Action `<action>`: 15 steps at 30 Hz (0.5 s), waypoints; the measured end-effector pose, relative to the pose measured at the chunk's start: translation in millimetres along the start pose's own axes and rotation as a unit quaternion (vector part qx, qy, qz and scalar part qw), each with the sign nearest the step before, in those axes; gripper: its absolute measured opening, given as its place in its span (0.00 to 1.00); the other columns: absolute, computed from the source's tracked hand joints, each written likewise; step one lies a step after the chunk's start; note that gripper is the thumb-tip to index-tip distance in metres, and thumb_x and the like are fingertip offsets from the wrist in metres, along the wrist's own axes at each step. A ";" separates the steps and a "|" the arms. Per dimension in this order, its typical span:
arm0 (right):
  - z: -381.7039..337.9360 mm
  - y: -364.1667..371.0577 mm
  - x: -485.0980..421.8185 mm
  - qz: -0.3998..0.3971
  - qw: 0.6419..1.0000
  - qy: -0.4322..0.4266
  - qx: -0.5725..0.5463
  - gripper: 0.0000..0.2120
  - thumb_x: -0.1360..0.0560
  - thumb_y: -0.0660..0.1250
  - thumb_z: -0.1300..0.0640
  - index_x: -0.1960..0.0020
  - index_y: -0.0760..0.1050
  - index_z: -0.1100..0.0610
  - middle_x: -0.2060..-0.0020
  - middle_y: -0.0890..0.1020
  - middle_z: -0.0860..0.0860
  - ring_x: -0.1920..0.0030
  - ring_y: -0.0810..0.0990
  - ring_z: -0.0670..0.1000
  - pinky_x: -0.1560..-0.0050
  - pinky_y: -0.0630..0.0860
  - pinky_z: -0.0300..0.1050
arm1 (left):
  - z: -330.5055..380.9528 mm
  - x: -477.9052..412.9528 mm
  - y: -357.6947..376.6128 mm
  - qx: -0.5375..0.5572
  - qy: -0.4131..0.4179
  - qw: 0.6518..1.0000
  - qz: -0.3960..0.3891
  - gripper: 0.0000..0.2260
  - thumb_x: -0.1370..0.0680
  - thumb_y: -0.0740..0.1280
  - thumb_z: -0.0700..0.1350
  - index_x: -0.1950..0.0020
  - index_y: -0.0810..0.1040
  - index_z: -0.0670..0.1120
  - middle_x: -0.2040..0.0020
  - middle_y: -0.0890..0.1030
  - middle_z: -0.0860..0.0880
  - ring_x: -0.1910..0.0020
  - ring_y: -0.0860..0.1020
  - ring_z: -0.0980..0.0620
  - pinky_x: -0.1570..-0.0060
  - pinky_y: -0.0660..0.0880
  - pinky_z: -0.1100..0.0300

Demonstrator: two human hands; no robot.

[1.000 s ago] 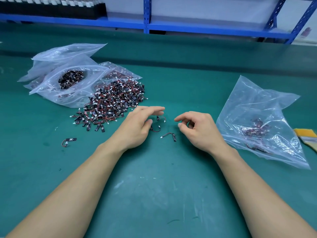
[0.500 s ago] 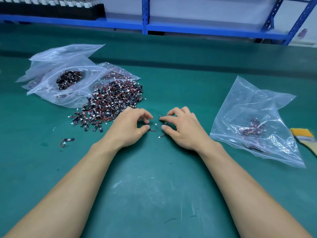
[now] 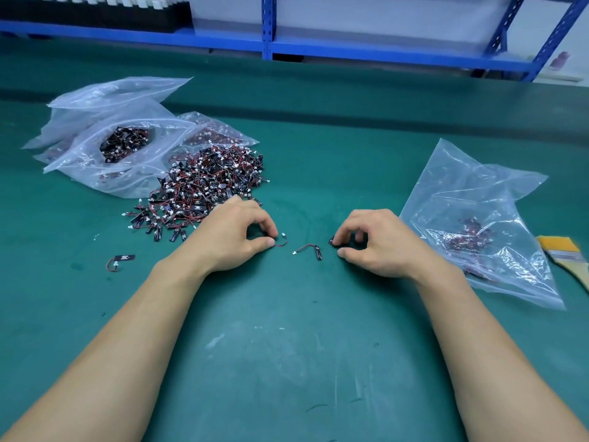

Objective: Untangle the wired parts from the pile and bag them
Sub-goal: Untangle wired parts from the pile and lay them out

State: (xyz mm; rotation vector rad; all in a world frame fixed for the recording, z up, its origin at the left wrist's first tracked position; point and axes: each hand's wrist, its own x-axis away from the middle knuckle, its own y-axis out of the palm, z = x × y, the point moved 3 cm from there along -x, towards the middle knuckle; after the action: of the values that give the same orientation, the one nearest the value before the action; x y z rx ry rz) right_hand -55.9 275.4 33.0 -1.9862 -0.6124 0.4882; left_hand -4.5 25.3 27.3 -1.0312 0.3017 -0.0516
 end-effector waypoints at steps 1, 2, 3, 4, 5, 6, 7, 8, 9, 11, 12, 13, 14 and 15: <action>-1.2 -0.5 1.1 -0.011 1.000 -0.002 -0.003 0.05 0.29 0.75 0.55 0.57 0.83 0.46 0.58 0.81 0.42 0.58 0.76 0.43 0.55 0.74 0.41 | 0.0 0.8 -0.7 0.007 0.004 1.000 -0.012 0.07 0.26 0.75 0.46 0.56 0.81 0.58 0.54 0.80 0.56 0.50 0.71 0.53 0.43 0.68 0.56; -2.5 -0.4 1.9 -0.020 1.000 -0.006 -0.003 0.05 0.30 0.76 0.55 0.57 0.83 0.46 0.59 0.81 0.42 0.58 0.77 0.43 0.55 0.75 0.42 | 0.3 1.7 -1.1 0.014 0.007 1.000 -0.023 0.09 0.27 0.76 0.45 0.56 0.80 0.59 0.53 0.80 0.57 0.50 0.71 0.54 0.43 0.68 0.58; -4.2 0.0 2.4 -0.026 1.000 -0.014 -0.005 0.04 0.30 0.76 0.54 0.58 0.83 0.46 0.59 0.81 0.42 0.57 0.77 0.44 0.54 0.75 0.43 | 1.0 2.5 -1.2 0.021 0.009 0.999 -0.031 0.10 0.27 0.76 0.45 0.55 0.80 0.60 0.53 0.80 0.58 0.51 0.71 0.56 0.45 0.68 0.60; -6.0 0.5 2.3 -0.024 0.999 -0.023 -0.009 0.04 0.31 0.77 0.54 0.58 0.83 0.47 0.60 0.81 0.42 0.57 0.76 0.44 0.54 0.75 0.43 | 1.6 2.9 -1.2 0.027 0.008 0.999 -0.036 0.10 0.27 0.76 0.44 0.54 0.81 0.59 0.53 0.80 0.59 0.51 0.71 0.57 0.47 0.69 0.62; -7.8 1.0 2.1 -0.015 0.999 -0.033 -0.015 0.05 0.31 0.77 0.54 0.57 0.82 0.48 0.60 0.81 0.42 0.56 0.75 0.44 0.53 0.74 0.42 | 1.7 3.2 -1.2 0.032 0.006 0.999 -0.039 0.10 0.27 0.76 0.44 0.52 0.81 0.58 0.53 0.81 0.61 0.50 0.72 0.58 0.48 0.69 0.63; -9.2 1.3 1.4 0.000 0.999 -0.042 -0.019 0.06 0.31 0.77 0.53 0.56 0.82 0.48 0.58 0.80 0.41 0.55 0.74 0.42 0.52 0.72 0.41 | 1.5 3.1 -1.3 0.038 0.002 0.999 -0.037 0.11 0.28 0.76 0.44 0.50 0.81 0.58 0.54 0.81 0.62 0.50 0.72 0.58 0.49 0.69 0.63; -10.4 2.0 0.7 0.014 0.999 -0.049 -0.019 0.07 0.30 0.77 0.52 0.53 0.82 0.48 0.57 0.79 0.41 0.54 0.73 0.42 0.51 0.71 0.40 | 1.3 3.0 -1.6 0.045 -0.001 0.999 -0.030 0.11 0.28 0.76 0.44 0.49 0.81 0.57 0.54 0.81 0.63 0.50 0.73 0.59 0.49 0.69 0.63; -11.6 3.3 -0.1 0.024 0.998 -0.053 -0.016 0.09 0.29 0.77 0.50 0.50 0.82 0.47 0.55 0.78 0.42 0.52 0.72 0.42 0.49 0.70 0.40 | 1.0 2.8 -2.0 0.050 -0.003 0.999 -0.017 0.11 0.27 0.76 0.45 0.49 0.81 0.57 0.53 0.80 0.63 0.51 0.73 0.59 0.49 0.69 0.62; -12.9 5.4 -0.8 0.027 0.998 -0.055 -0.012 0.11 0.29 0.76 0.48 0.48 0.82 0.46 0.54 0.77 0.41 0.51 0.71 0.43 0.48 0.70 0.40 | 0.3 2.2 -2.8 0.047 -0.006 0.999 0.003 0.10 0.27 0.75 0.45 0.48 0.81 0.57 0.52 0.80 0.62 0.51 0.72 0.58 0.49 0.69 0.61; -15.4 10.6 -2.9 0.025 0.998 -0.062 -0.006 0.10 0.27 0.75 0.47 0.47 0.83 0.45 0.55 0.76 0.40 0.50 0.70 0.44 0.46 0.72 0.43 | -2.9 0.8 -4.5 0.011 -0.019 0.998 0.054 0.10 0.25 0.72 0.44 0.46 0.81 0.54 0.47 0.80 0.59 0.51 0.71 0.54 0.43 0.69 0.57; -17.0 13.2 -4.2 0.027 0.997 -0.066 -0.004 0.08 0.27 0.75 0.48 0.48 0.84 0.45 0.56 0.76 0.40 0.50 0.69 0.45 0.46 0.72 0.44 | -5.1 0.0 -5.0 -0.014 -0.028 0.997 0.074 0.11 0.24 0.70 0.43 0.43 0.81 0.53 0.44 0.80 0.57 0.50 0.71 0.52 0.40 0.69 0.54; -18.6 15.6 -5.5 0.031 0.997 -0.069 -0.003 0.07 0.26 0.74 0.49 0.49 0.84 0.46 0.57 0.76 0.40 0.50 0.69 0.45 0.47 0.73 0.46 | -7.1 -0.5 -5.0 -0.036 -0.037 0.995 0.086 0.12 0.24 0.69 0.43 0.41 0.80 0.53 0.41 0.79 0.56 0.47 0.70 0.51 0.38 0.68 0.52; -20.2 18.0 -7.0 0.037 0.997 -0.070 -0.001 0.06 0.25 0.74 0.49 0.49 0.84 0.46 0.57 0.76 0.40 0.50 0.69 0.46 0.47 0.73 0.46 | -9.0 -1.2 -4.9 -0.054 -0.048 0.993 0.092 0.14 0.23 0.68 0.43 0.38 0.80 0.52 0.38 0.78 0.56 0.44 0.69 0.51 0.37 0.68 0.50; -21.9 20.7 -8.6 0.044 0.996 -0.071 0.002 0.06 0.25 0.73 0.49 0.49 0.84 0.47 0.57 0.76 0.41 0.50 0.69 0.46 0.47 0.73 0.46 | -10.5 -1.8 -4.3 -0.069 -0.058 0.992 0.090 0.16 0.23 0.67 0.44 0.35 0.78 0.52 0.36 0.77 0.56 0.42 0.68 0.50 0.36 0.67 0.49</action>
State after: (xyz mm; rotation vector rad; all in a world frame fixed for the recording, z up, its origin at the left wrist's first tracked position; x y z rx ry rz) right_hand -45.8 246.7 25.4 -1.9937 -0.6125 0.6888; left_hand -8.7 14.6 26.3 -1.1356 0.2930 0.1936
